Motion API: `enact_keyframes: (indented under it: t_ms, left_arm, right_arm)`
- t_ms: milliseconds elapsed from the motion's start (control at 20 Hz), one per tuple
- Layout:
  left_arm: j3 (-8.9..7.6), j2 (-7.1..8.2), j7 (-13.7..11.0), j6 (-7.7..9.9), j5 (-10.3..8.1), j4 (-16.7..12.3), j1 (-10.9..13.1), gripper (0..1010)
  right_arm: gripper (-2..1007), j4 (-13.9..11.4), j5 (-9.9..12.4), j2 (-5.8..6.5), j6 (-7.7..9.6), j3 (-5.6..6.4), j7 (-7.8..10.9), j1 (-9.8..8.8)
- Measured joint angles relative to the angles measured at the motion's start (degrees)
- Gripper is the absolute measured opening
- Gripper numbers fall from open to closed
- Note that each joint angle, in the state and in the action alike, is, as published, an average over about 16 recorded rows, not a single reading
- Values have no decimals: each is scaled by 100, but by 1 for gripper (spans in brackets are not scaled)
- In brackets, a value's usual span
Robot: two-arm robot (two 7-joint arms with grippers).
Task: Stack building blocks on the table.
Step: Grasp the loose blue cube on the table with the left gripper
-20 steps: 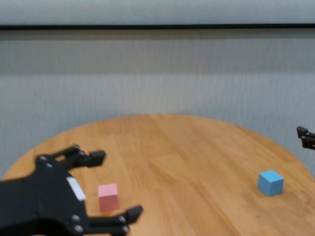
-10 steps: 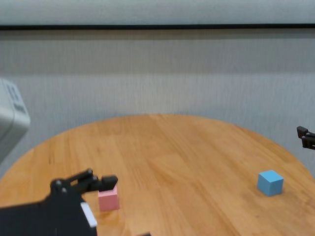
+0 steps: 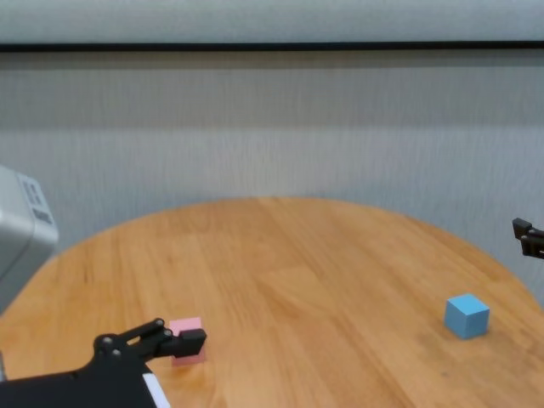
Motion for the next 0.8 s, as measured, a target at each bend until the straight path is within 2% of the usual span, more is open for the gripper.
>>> enact_keyframes:
  t_ms: [250, 800]
  left_arm:
    - [15, -104, -127, -18, 16, 117, -26, 1000]
    - [14, -400, -372, -48, -107, 344, -11, 1000]
  right_arm:
    - [1005, 0, 0, 0, 0, 0, 0, 0]
    - [1005, 0, 0, 0, 0, 0, 0, 0]
